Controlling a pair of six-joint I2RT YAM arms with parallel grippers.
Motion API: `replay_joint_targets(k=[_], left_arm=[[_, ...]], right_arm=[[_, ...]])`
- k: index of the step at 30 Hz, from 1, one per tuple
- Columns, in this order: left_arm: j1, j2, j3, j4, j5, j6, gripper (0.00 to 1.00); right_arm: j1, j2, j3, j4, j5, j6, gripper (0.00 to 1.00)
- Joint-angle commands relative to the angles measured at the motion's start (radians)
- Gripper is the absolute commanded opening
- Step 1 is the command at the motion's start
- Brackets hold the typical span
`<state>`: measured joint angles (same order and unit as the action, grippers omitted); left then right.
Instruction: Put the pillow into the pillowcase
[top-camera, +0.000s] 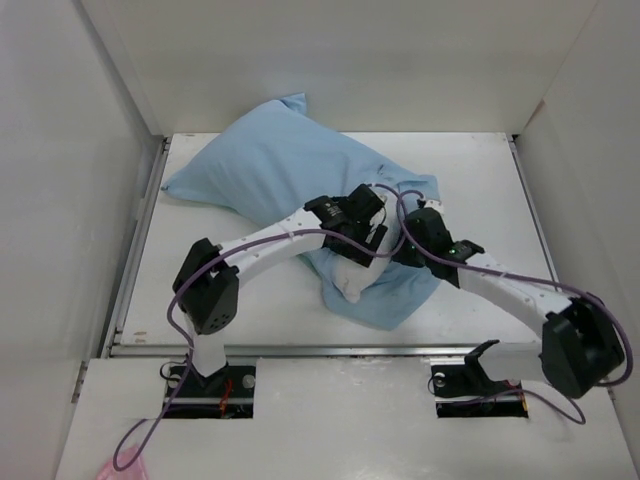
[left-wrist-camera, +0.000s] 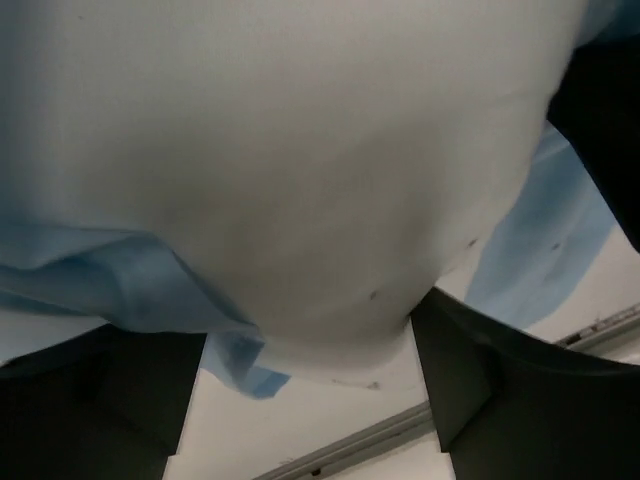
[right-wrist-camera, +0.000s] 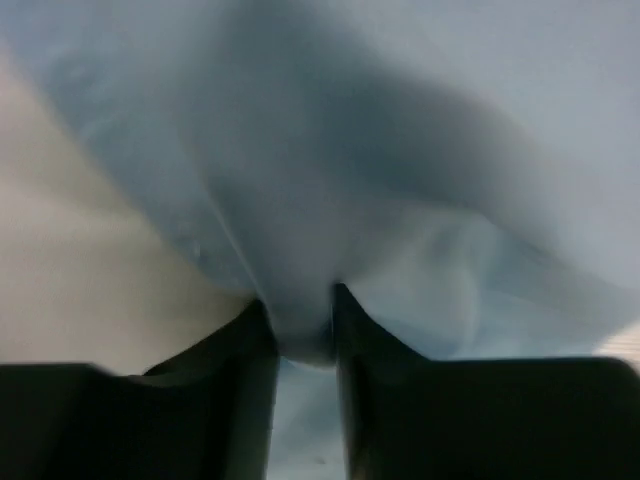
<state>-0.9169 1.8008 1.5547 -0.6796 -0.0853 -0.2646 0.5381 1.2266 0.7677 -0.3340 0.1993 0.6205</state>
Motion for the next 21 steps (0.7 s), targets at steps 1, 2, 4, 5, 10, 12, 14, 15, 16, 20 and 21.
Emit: replay_joint_targets(k=[1,2,4,5,10,12,14,15,16,20,21], left_arm=[[0.0,0.032,0.066,-0.048,-0.074,-0.015,0.74],[0.0,0.052,0.076,-0.038,-0.074,-0.015,0.39],[0.0,0.072,0.109,-0.021,-0.064,0.004,0.12],[0.0,0.098,0.126,-0.008,-0.064,0.014,0.0],[0.058,0.189,0.292,0.081,-0.062,-0.011,0.0],[0.067,0.238,0.376,0.15,0.019,-0.021,0.0],[0.078,0.287,0.439,0.187,0.05,-0.039,0.0],[0.078,0.316,0.531,0.175,0.05,-0.056,0.0],[0.078,0.377,0.58,0.157,0.05,-0.067,0.0],[0.087,0.428,0.643,0.178,0.022,-0.133,0.0],[0.096,0.442,0.654,0.19,0.022,-0.154,0.0]], right_arm=[[0.006,0.095,0.022,0.21,0.064,0.021,0.25],[0.006,0.118,0.041,0.21,0.074,0.021,0.09],[0.006,0.136,0.074,0.141,0.086,0.012,0.0],[0.006,0.114,0.074,0.121,0.086,0.012,0.0],[0.042,-0.14,0.053,-0.1,-0.116,-0.073,0.0],[0.042,-0.266,0.053,-0.187,-0.275,-0.163,0.0],[0.042,-0.347,0.108,-0.206,-0.46,-0.194,0.0],[0.042,-0.361,0.129,-0.206,-0.5,-0.223,0.0],[0.042,-0.361,0.154,-0.206,-0.541,-0.234,0.0],[0.042,-0.332,0.336,-0.246,-0.619,-0.281,0.0],[0.042,-0.314,0.355,-0.255,-0.653,-0.291,0.0]])
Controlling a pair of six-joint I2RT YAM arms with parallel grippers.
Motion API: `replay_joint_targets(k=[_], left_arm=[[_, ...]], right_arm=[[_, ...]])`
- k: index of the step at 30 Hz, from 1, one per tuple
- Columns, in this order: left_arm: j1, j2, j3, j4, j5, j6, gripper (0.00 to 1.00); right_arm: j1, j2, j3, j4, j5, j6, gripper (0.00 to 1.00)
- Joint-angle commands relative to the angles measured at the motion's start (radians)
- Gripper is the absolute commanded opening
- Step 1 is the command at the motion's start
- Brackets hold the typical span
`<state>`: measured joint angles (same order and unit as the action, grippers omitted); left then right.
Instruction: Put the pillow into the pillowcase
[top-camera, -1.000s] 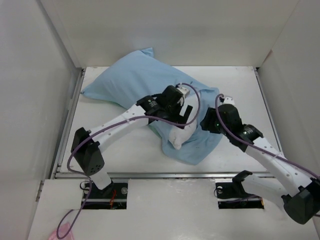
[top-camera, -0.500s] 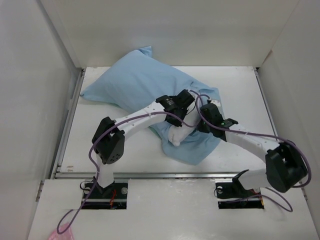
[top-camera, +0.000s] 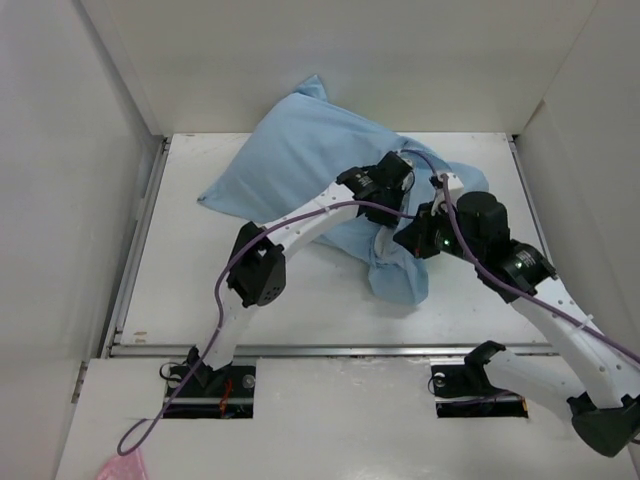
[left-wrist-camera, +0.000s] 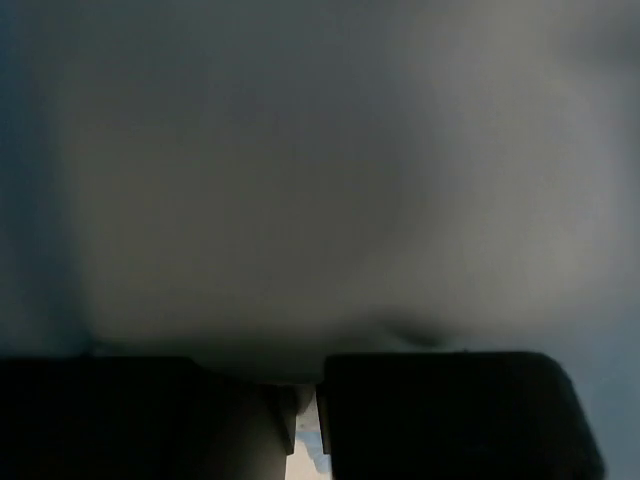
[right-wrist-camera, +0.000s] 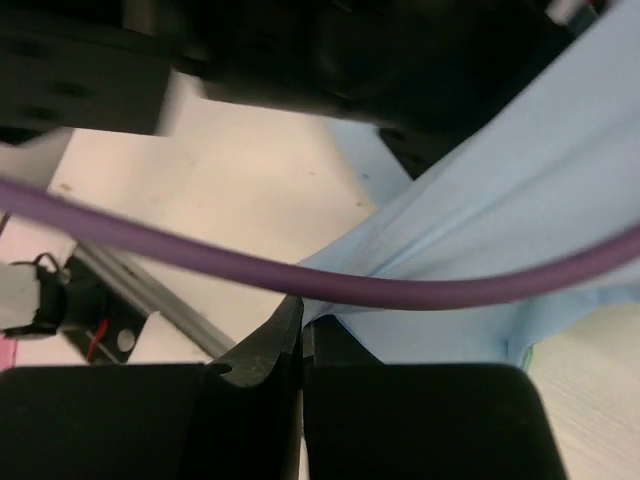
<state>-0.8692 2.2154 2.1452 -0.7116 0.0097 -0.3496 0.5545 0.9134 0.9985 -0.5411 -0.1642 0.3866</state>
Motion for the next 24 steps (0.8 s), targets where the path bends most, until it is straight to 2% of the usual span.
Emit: replay_joint_targets(k=[1,4,6,8,9,10,12,13,14,15,16,19,24], left_arm=[[0.049,0.027,0.064,0.233,-0.015,-0.084,0.0],[0.075,0.036,0.053,0.273,-0.004,-0.137,0.0],[0.075,0.036,0.044,0.296,-0.014,-0.155,0.0],[0.075,0.036,0.019,0.296,0.06,-0.166,0.0],[0.075,0.015,0.006,0.296,0.09,-0.148,0.0],[0.075,-0.003,-0.016,0.285,0.119,-0.129,0.04],[0.075,-0.115,-0.143,0.285,0.168,-0.074,0.33],[0.064,-0.167,-0.195,0.294,0.168,-0.059,0.55],[0.052,-0.225,-0.303,0.305,0.15,-0.043,0.93],[0.052,-0.288,-0.359,0.317,0.126,-0.016,1.0],[0.036,-0.41,-0.408,0.327,0.102,-0.003,1.0],[0.027,-0.595,-0.516,0.327,0.038,-0.003,1.0],[0.058,-0.737,-0.525,0.253,-0.1,-0.034,1.0]], right_arm=[[0.025,0.008,0.141,-0.059,-0.314,-0.066,0.0],[0.025,0.028,0.196,-0.132,-0.331,-0.077,0.0],[0.025,0.019,0.218,-0.123,-0.307,-0.077,0.0],[0.025,0.007,0.238,-0.114,-0.165,-0.023,0.0],[0.025,0.007,0.238,-0.114,0.0,-0.012,0.0],[0.025,0.007,0.247,-0.126,0.097,0.013,0.0],[0.025,0.007,0.247,-0.137,0.245,0.078,0.0],[0.025,0.007,0.236,-0.137,0.382,0.109,0.0],[0.025,0.018,0.236,-0.137,0.437,0.13,0.0],[0.015,0.018,0.236,-0.137,0.48,0.161,0.0],[0.015,0.018,0.236,-0.137,0.542,0.173,0.0],[0.004,0.041,0.236,-0.128,0.591,0.173,0.0],[0.004,0.08,0.246,-0.103,0.637,0.161,0.0]])
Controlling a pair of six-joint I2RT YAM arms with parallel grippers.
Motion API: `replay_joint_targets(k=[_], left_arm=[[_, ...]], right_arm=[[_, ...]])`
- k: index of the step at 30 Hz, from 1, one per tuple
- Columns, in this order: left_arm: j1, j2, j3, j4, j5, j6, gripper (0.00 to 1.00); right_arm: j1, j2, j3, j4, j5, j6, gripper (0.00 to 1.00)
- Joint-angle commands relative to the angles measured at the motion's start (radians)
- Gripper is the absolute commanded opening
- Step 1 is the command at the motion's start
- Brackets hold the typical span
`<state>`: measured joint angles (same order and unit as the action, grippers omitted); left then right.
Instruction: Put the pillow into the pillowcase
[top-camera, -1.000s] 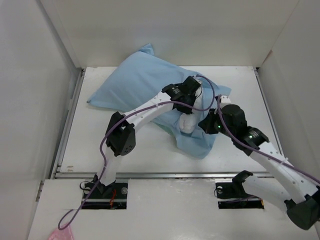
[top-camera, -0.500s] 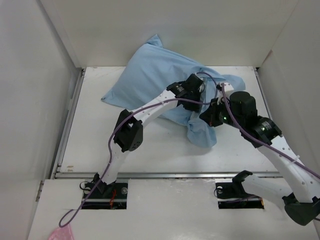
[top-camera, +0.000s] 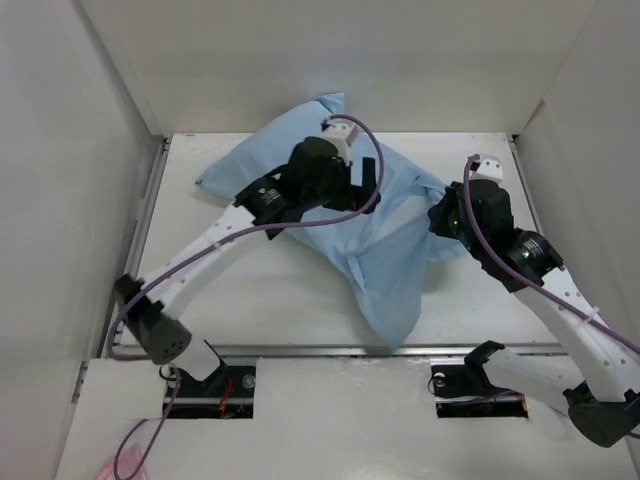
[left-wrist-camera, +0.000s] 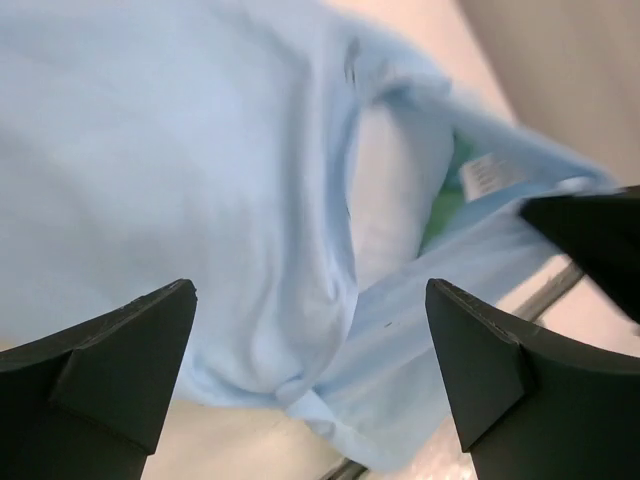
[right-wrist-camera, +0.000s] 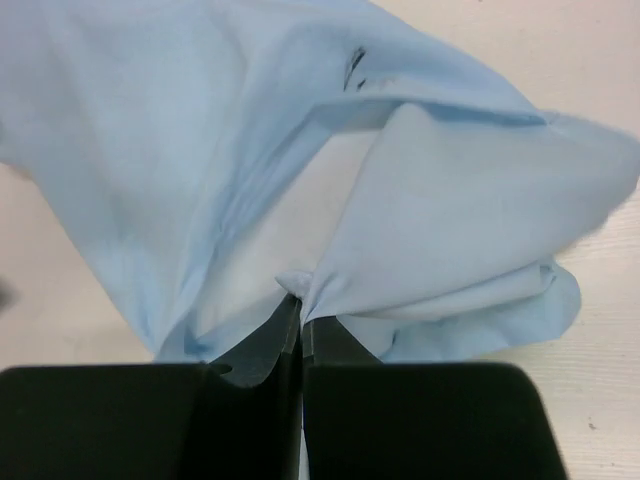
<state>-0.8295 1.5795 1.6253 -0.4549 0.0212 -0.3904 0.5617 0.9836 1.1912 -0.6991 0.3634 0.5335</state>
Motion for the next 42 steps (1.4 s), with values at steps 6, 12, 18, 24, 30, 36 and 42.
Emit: replay_joint_targets(k=[6,12,18,24,30,36,42], left_arm=[[0.036,-0.109,0.016,-0.037,-0.184,0.028,1.0],[0.036,-0.072,-0.067,-0.034,-0.101,0.054,1.0],[-0.074,-0.073,-0.217,-0.024,-0.052,0.108,1.0],[-0.146,-0.121,-0.387,0.068,0.118,0.124,1.0],[-0.155,-0.021,-0.338,-0.002,-0.079,0.107,0.88],[-0.143,-0.021,-0.328,-0.037,-0.213,0.071,0.06],[-0.095,-0.076,-0.404,-0.079,-0.326,-0.039,0.0]], right_arm=[[-0.016,0.128,0.031,0.13,0.097,-0.01,0.0],[-0.095,0.268,0.059,0.095,0.052,-0.02,0.7],[-0.105,0.147,0.116,0.023,-0.012,-0.087,0.9],[-0.105,0.096,0.182,-0.036,0.054,-0.142,0.95],[-0.105,0.283,0.261,-0.054,-0.012,-0.263,0.95],[-0.105,0.408,0.275,-0.045,-0.067,-0.369,0.93],[-0.105,0.366,0.21,-0.027,-0.006,-0.408,0.93]])
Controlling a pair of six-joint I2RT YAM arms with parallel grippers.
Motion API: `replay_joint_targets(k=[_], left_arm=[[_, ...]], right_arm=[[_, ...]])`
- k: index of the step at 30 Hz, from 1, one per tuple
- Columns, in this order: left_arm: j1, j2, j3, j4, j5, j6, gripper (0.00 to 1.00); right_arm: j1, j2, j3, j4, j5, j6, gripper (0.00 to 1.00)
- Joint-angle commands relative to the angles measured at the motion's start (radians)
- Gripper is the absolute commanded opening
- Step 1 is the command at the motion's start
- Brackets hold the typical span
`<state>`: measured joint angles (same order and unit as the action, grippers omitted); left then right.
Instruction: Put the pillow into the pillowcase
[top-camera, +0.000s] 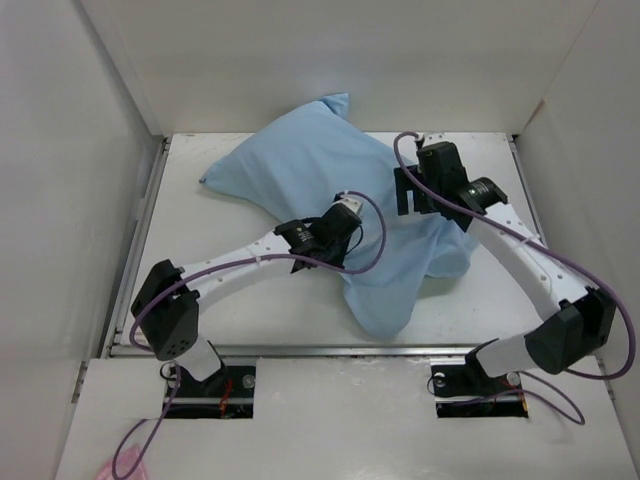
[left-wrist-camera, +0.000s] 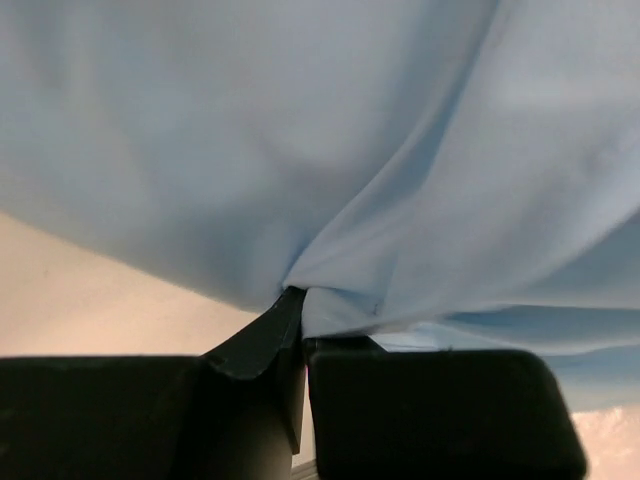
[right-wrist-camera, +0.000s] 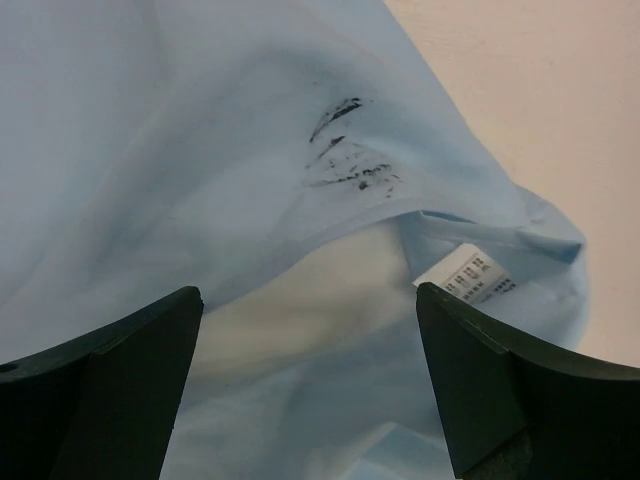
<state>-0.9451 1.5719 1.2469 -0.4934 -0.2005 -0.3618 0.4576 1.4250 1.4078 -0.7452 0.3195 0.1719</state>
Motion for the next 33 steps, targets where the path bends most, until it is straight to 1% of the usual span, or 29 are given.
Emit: replay_joint_targets(k=[1,4,8,11,14,16,17,18,19,20,21,22,23,24,25,27,28,29,31,33], left_arm=[[0.029,-0.078,-0.047,-0.054,-0.131,-0.083,0.0],[0.039,-0.111,-0.09,-0.083,-0.178,-0.138,0.0],[0.072,-0.134,-0.13,-0.152,-0.212,-0.193,0.0],[0.095,-0.135,-0.141,-0.183,-0.238,-0.216,0.0],[0.104,-0.135,-0.118,-0.194,-0.238,-0.227,0.0],[0.104,-0.135,-0.099,-0.194,-0.212,-0.218,0.0],[0.104,-0.135,-0.087,-0.194,-0.203,-0.218,0.0],[0.104,-0.135,-0.072,-0.194,-0.203,-0.218,0.0],[0.104,-0.135,-0.063,-0.194,-0.203,-0.218,0.0],[0.104,-0.135,-0.054,-0.194,-0.203,-0.204,0.0],[0.104,-0.135,-0.053,-0.185,-0.203,-0.194,0.0],[0.104,-0.135,-0.04,-0.185,-0.203,-0.184,0.0],[0.104,-0.135,-0.03,-0.172,-0.203,-0.184,0.0],[0.104,-0.144,-0.03,-0.163,-0.203,-0.171,0.0],[0.104,-0.144,-0.03,-0.163,-0.203,-0.158,0.0],[0.104,-0.144,-0.021,-0.163,-0.194,-0.158,0.0],[0.104,-0.144,-0.021,-0.163,-0.194,-0.158,0.0],[0.104,-0.144,-0.021,-0.163,-0.194,-0.158,0.0],[0.104,-0.153,-0.021,-0.163,-0.194,-0.158,0.0],[0.104,-0.162,-0.032,-0.163,-0.183,-0.158,0.0]], right_arm=[[0.0,-0.105,-0.018,0.02,0.052,-0.046,0.93],[0.0,-0.159,-0.046,0.03,0.113,-0.046,0.96],[-0.039,-0.179,-0.058,-0.005,0.159,0.012,0.97],[-0.086,-0.179,-0.081,-0.043,0.103,0.049,0.97],[-0.097,-0.179,-0.118,-0.074,-0.014,0.058,0.95],[-0.097,-0.21,-0.145,-0.074,-0.101,0.025,0.87],[-0.097,-0.224,-0.176,-0.074,-0.222,0.005,0.85],[-0.097,-0.25,-0.193,-0.042,-0.278,-0.012,0.76],[-0.097,-0.261,-0.214,-0.017,-0.322,-0.021,0.64],[-0.097,-0.261,-0.237,0.012,-0.408,-0.022,0.51],[-0.097,-0.27,-0.269,0.044,-0.446,-0.031,0.37],[-0.097,-0.256,-0.27,0.109,-0.477,-0.031,0.0],[-0.097,-0.242,-0.27,0.147,-0.511,-0.031,0.0],[-0.097,-0.226,-0.25,0.191,-0.586,-0.031,0.0],[-0.097,-0.181,-0.221,0.267,-0.623,-0.019,0.0],[-0.097,-0.135,-0.135,0.315,-0.666,0.009,0.0],[-0.097,-0.117,-0.057,0.342,-0.666,0.03,0.0],[-0.097,-0.092,-0.026,0.398,-0.652,0.078,0.0],[-0.109,-0.083,0.035,0.441,-0.602,0.136,0.0],[-0.109,-0.072,0.057,0.472,-0.556,0.211,0.0]])
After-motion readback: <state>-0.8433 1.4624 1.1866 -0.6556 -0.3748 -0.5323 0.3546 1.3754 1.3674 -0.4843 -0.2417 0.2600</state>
